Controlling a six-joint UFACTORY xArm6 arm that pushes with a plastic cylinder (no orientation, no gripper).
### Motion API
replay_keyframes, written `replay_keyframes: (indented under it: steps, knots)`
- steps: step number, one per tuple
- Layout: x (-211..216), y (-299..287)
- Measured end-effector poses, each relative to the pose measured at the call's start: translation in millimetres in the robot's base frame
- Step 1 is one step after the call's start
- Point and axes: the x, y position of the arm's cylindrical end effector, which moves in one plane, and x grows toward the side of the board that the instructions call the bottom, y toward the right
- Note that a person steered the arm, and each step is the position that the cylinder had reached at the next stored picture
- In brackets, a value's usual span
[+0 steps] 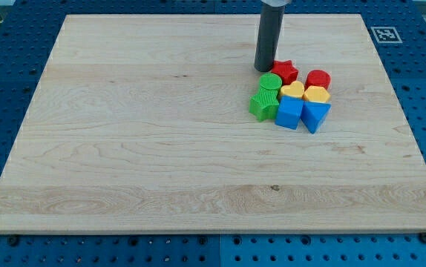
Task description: Move the red star into the top side of the green circle
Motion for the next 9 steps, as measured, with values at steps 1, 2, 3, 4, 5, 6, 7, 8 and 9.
replay_keyframes:
  steps: [1,2,3,4,5,6,7,8,9]
  knots:
    - [3.4,-0.4]
    - [3.4,-0.4]
    - [-13.5,8.3]
    - [-16.9,26.6]
    - [-16.4,58.5]
    - [-15.7,59.2]
    - [-10.1,58.7]
    - [-3.9,53.8]
    - [-3.9,30.3]
